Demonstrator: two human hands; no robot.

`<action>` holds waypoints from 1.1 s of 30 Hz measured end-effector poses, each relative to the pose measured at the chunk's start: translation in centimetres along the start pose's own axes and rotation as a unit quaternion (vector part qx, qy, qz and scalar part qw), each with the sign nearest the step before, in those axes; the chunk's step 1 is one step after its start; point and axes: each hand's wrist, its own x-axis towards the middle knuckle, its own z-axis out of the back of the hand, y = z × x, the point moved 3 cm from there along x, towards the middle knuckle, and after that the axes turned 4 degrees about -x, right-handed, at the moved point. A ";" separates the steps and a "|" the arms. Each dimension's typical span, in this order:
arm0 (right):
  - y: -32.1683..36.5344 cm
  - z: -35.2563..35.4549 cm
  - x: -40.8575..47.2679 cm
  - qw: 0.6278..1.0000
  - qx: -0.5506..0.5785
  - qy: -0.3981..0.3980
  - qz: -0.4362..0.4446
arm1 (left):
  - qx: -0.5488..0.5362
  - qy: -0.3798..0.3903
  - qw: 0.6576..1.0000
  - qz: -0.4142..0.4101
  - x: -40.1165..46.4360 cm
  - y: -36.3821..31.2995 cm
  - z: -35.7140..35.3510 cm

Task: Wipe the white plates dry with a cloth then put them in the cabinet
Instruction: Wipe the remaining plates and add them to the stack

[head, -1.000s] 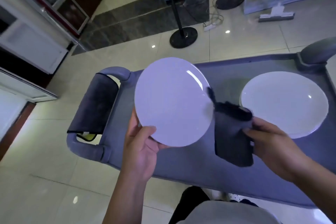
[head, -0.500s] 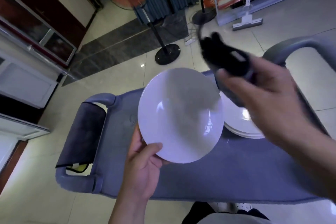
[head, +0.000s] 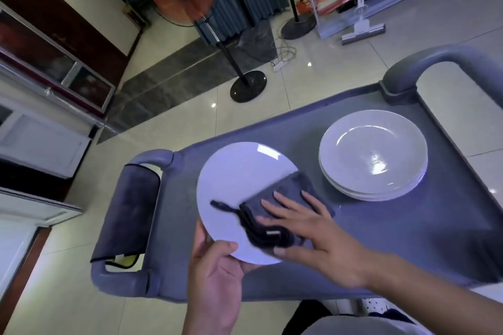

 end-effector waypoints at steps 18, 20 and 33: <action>5.1 6.9 1.0 0.982 -0.031 -0.187 0.020 | 0.023 0.044 0.999 0.022 1.2 1.4 -2.6; 4.8 5.1 2.5 0.981 -0.158 -0.112 0.022 | 0.023 0.077 0.996 0.040 1.0 1.5 -3.5; -2.7 3.2 1.8 0.978 -0.095 -0.101 -0.159 | 0.041 0.066 0.997 -0.006 2.9 0.0 -1.6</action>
